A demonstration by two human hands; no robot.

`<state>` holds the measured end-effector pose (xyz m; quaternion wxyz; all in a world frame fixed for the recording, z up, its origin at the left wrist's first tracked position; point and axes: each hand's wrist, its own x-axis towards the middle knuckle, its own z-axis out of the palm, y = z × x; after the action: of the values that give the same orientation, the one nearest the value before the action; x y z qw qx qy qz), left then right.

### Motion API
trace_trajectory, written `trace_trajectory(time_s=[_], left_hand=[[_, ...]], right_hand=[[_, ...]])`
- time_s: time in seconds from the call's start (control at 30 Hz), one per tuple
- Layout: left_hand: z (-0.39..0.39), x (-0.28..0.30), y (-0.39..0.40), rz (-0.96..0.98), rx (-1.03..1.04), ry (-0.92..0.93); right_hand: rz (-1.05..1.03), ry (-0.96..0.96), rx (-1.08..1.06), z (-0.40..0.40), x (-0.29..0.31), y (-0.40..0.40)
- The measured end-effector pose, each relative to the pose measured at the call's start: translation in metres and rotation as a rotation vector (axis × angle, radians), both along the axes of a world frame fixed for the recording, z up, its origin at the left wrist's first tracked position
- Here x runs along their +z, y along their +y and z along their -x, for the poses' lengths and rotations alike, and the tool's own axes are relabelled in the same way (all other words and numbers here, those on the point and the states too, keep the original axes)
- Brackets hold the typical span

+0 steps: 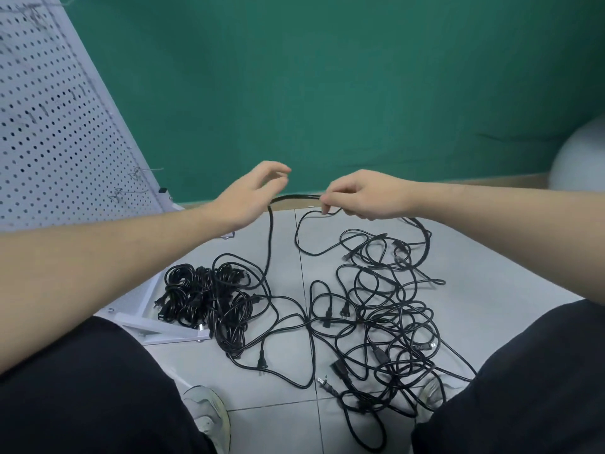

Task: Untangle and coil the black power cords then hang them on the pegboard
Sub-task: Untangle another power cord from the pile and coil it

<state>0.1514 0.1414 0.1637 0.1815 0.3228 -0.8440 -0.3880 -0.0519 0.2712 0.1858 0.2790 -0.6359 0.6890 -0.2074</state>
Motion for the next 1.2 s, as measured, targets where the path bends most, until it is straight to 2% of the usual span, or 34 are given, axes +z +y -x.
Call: trace_trajectory(time_s=[0.1, 0.23, 0.37, 0.47, 0.53, 0.63, 0.7, 0.8, 0.9, 0.97, 1.1, 1.2], left_hand=[[0.018, 0.011, 0.026, 0.074, -0.193, -0.088], [0.022, 0.018, 0.028, 0.130, -0.166, -0.178], [0.008, 0.025, 0.010, 0.066, -0.034, 0.020], [-0.006, 0.020, -0.007, 0.065, 0.098, 0.088], [-0.017, 0.013, -0.020, 0.025, 0.113, -0.024], [-0.033, -0.001, -0.033, -0.013, -0.011, -0.364], [-0.035, -0.010, -0.031, -0.075, -0.105, -0.450], [-0.023, -0.010, -0.018, -0.279, -0.124, -0.338], [0.001, -0.001, -0.001, -0.391, -0.118, -0.175], [0.012, 0.002, 0.011, -0.394, -0.151, -0.135], [0.018, 0.003, 0.020, -0.364, -0.181, -0.082], [0.013, 0.007, 0.017, -0.375, -0.180, 0.025]], right_hand=[[0.025, 0.026, 0.045, -0.015, 0.001, -0.005], [-0.114, 0.078, 0.074, -0.014, -0.001, -0.003], [-0.306, 0.248, 0.036, 0.012, -0.016, 0.006], [-0.418, 0.030, -0.020, 0.033, -0.027, 0.018], [-0.404, -0.095, -0.045, 0.043, -0.027, 0.022], [-0.258, -0.229, -0.103, 0.041, -0.024, 0.017], [-0.158, -0.215, -0.128, 0.031, -0.021, 0.011], [-0.063, -0.127, -0.070, 0.008, -0.013, 0.003], [0.027, -0.076, -0.002, -0.015, -0.005, -0.006], [0.046, -0.036, 0.024, -0.024, -0.003, -0.009], [-0.065, -0.069, 0.063, -0.023, -0.001, -0.005], [-0.153, 0.083, 0.125, -0.013, -0.006, -0.002]])
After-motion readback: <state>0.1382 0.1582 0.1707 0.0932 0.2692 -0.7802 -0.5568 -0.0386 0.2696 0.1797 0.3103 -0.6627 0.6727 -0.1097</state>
